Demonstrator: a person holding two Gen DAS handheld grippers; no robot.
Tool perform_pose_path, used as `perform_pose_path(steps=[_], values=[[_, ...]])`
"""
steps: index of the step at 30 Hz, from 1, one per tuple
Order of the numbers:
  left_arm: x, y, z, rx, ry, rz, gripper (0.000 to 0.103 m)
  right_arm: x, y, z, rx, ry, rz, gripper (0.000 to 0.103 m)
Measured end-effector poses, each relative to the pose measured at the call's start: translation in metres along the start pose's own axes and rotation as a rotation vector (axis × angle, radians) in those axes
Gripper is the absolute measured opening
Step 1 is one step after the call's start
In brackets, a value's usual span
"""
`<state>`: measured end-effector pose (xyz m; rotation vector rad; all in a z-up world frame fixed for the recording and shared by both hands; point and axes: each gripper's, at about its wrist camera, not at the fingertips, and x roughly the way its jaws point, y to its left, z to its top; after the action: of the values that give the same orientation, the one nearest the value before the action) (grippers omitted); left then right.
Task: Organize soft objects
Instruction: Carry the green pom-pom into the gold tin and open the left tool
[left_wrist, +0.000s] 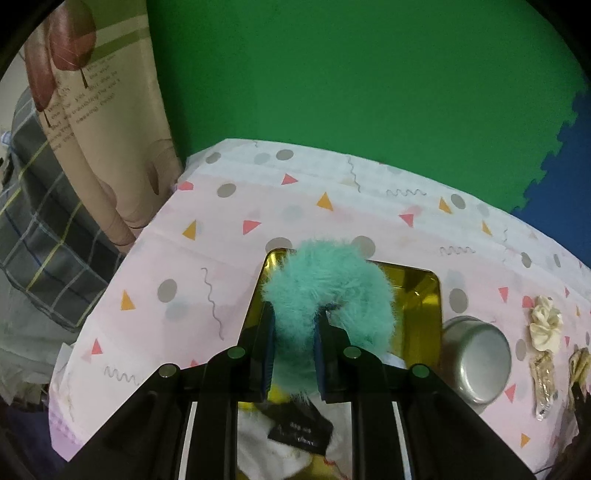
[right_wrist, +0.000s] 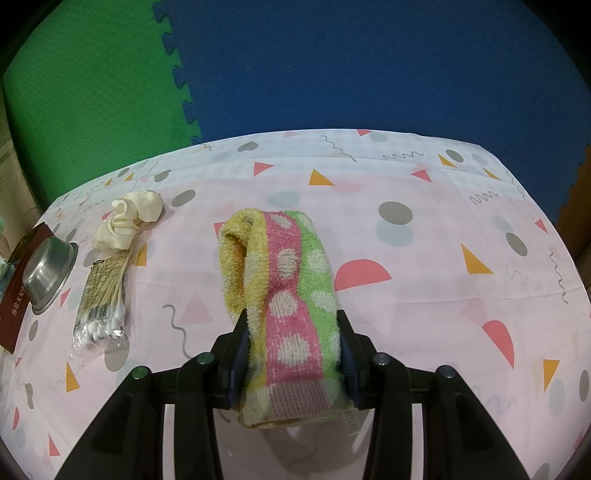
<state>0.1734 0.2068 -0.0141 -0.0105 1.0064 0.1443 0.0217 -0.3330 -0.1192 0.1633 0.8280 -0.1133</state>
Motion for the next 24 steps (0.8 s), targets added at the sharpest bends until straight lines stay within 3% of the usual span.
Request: perform_pose_path(steps=[18, 22, 24], values=[[0.064, 0.000, -0.004, 0.032, 0.106, -0.011, 0.025, 0.001, 0.001, 0.000, -0.002, 0.000, -0.002, 0.044], [0.059, 0.004, -0.002, 0.012, 0.088, -0.006, 0.047, 0.001, 0.000, -0.001, -0.003, 0.000, -0.002, 0.044], [0.056, 0.006, -0.002, 0.007, 0.081, -0.010, 0.049, 0.001, 0.000, -0.001, -0.003, 0.000, -0.003, 0.044]])
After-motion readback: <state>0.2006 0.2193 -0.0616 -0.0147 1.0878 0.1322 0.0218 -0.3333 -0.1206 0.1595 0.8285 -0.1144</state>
